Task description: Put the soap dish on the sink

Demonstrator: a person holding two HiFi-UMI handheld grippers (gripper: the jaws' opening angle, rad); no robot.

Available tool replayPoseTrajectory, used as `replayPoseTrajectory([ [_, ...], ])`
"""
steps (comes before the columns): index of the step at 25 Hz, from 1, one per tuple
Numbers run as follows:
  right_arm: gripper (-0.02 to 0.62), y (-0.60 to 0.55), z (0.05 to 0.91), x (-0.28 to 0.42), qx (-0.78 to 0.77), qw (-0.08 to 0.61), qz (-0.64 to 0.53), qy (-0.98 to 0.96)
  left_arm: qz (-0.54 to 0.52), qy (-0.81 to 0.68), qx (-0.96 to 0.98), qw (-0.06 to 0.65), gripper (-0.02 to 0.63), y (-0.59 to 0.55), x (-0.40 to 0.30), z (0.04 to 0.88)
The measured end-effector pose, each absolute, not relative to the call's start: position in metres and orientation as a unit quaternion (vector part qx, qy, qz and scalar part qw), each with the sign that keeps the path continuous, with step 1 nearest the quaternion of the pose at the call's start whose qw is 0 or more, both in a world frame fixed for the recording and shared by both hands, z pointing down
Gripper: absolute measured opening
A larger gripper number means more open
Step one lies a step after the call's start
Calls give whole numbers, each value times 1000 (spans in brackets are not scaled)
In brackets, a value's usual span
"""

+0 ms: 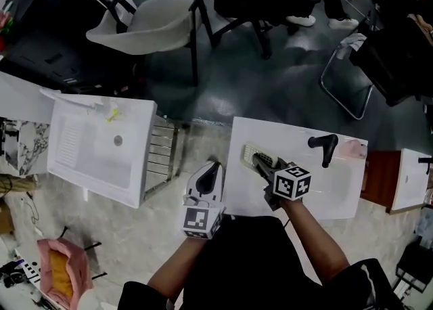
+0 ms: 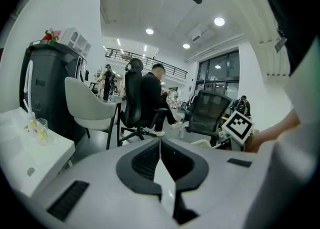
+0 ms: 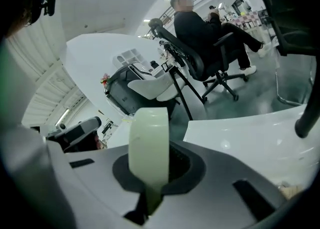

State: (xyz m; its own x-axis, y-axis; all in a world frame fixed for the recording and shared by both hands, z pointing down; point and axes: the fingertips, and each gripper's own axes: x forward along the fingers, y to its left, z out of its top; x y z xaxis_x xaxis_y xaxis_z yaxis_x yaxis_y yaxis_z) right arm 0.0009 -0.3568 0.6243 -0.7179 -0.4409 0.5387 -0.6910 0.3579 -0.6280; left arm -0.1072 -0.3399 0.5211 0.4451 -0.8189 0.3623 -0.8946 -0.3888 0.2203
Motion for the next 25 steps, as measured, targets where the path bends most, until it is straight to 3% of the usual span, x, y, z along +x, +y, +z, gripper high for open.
replayPoseTrajectory([
  [5,5,-374,655,-2,340,179,471,-794,112,-498,835,205,15,-363,-106,538],
  [25,8,-438,746,-12,369,187,560,-718,142,-463,841,241,15,-436,-149,582],
])
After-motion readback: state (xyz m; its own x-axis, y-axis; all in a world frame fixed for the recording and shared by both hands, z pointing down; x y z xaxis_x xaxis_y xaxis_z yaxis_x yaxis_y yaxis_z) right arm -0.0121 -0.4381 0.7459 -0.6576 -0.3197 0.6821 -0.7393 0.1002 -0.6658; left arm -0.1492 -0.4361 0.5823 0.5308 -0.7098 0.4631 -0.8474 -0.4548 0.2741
